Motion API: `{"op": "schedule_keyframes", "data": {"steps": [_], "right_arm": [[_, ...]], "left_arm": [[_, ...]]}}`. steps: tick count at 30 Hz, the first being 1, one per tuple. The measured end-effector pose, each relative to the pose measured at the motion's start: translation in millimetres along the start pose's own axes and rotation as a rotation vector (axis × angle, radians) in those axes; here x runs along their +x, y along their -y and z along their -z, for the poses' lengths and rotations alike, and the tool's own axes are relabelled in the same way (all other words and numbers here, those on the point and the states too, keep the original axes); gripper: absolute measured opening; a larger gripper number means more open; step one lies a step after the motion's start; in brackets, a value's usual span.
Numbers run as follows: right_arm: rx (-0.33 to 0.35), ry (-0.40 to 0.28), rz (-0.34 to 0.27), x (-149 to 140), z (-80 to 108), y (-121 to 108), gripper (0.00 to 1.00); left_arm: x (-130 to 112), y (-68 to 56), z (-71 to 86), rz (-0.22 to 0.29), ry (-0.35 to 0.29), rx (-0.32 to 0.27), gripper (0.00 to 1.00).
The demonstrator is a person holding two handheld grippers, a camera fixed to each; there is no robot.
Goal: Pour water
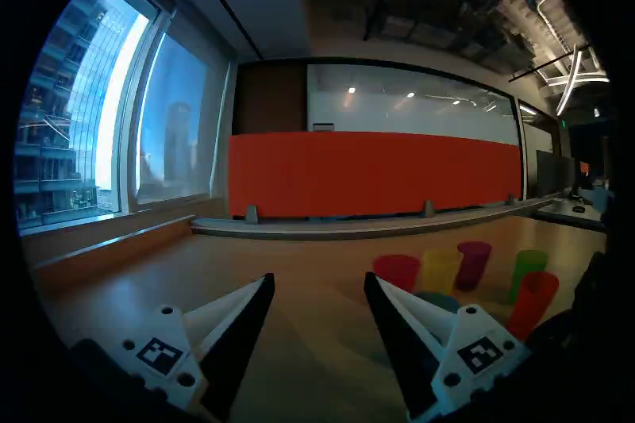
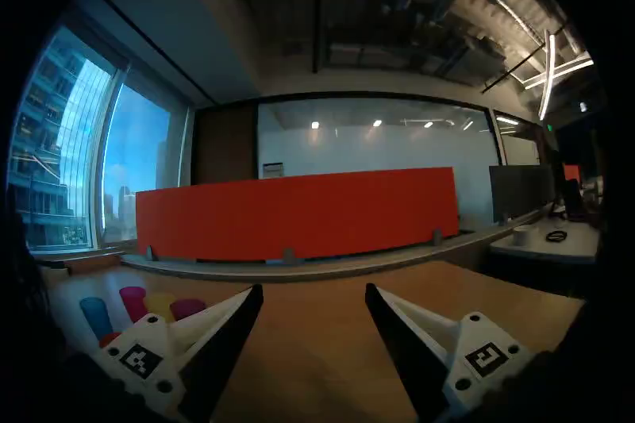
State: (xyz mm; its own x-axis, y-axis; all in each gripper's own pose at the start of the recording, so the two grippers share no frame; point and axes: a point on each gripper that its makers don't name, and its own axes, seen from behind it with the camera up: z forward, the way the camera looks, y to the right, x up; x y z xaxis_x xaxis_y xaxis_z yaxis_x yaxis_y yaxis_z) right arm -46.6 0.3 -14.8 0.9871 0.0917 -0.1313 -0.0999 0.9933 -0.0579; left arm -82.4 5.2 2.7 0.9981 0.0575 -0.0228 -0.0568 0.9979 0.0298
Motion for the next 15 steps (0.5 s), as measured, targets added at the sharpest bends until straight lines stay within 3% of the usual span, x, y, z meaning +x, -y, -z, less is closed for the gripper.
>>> {"op": "schedule_keyframes", "data": {"steps": [6,15], "right_arm": [[-0.003,0.033,0.034,-13,-2.6,0,0.99],[0.014,0.03,0.039,-14,-4.0,8,0.99]], "left_arm": [[0,0.3,0.3,0.0,0.0,0.0,0.83],[0,0.3,0.9,0.0,0.0,0.0,0.83]]}}
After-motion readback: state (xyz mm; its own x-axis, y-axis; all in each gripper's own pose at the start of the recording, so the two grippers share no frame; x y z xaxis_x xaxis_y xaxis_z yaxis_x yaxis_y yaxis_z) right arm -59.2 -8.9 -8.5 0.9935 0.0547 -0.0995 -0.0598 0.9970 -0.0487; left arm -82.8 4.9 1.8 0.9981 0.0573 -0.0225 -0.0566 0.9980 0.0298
